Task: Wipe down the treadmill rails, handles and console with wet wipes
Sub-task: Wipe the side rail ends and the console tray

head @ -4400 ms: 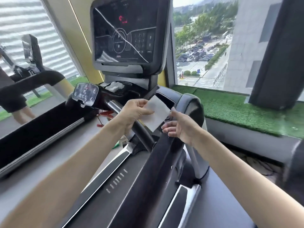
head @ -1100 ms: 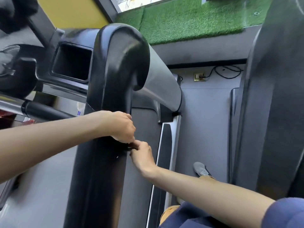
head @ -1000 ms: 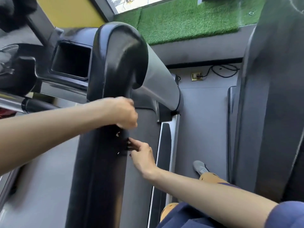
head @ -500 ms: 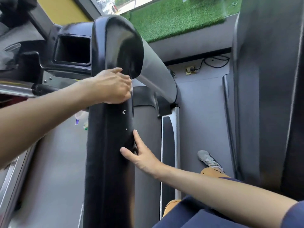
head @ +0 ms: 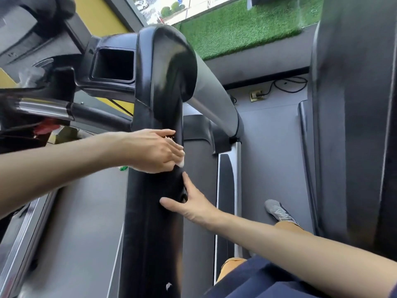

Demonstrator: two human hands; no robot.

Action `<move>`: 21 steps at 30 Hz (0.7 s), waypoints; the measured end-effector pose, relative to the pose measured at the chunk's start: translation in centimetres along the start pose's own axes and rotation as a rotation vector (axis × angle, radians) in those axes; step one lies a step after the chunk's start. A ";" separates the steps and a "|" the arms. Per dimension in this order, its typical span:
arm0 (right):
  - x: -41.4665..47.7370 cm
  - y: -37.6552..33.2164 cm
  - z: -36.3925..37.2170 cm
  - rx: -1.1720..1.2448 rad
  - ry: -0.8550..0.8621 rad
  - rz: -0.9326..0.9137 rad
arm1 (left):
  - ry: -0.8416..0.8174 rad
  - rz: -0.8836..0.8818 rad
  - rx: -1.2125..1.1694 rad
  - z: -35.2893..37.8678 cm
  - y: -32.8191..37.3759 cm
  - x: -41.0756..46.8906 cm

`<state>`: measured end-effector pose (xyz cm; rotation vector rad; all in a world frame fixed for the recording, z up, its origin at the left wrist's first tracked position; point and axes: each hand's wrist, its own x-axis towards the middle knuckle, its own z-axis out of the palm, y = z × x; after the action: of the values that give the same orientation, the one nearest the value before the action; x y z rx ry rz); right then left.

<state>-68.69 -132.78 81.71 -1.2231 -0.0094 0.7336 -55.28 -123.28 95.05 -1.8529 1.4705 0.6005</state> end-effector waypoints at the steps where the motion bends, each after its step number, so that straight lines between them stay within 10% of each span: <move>1: 0.0 0.1 0.1 0.006 0.004 0.001 | 0.025 -0.059 0.006 0.1 -0.8 -0.1; 5: -0.1 0.0 0.4 0.007 0.033 0.008 | 0.156 -0.352 0.144 -0.5 -3.5 -0.9; 11: -0.2 -0.1 0.4 0.006 0.044 0.000 | 0.088 -0.045 0.108 -0.5 0.2 -0.6; 15: -0.6 -0.4 0.2 0.019 0.042 0.000 | 0.273 -0.404 0.139 -0.7 -3.1 -1.5; 21: -0.6 -0.5 0.5 0.013 0.057 0.004 | 0.217 -0.097 0.145 0.7 1.3 -1.4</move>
<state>-69.12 -132.72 82.51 -1.2313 0.0450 0.7016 -56.89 -122.00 95.33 -1.9080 1.5079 0.2446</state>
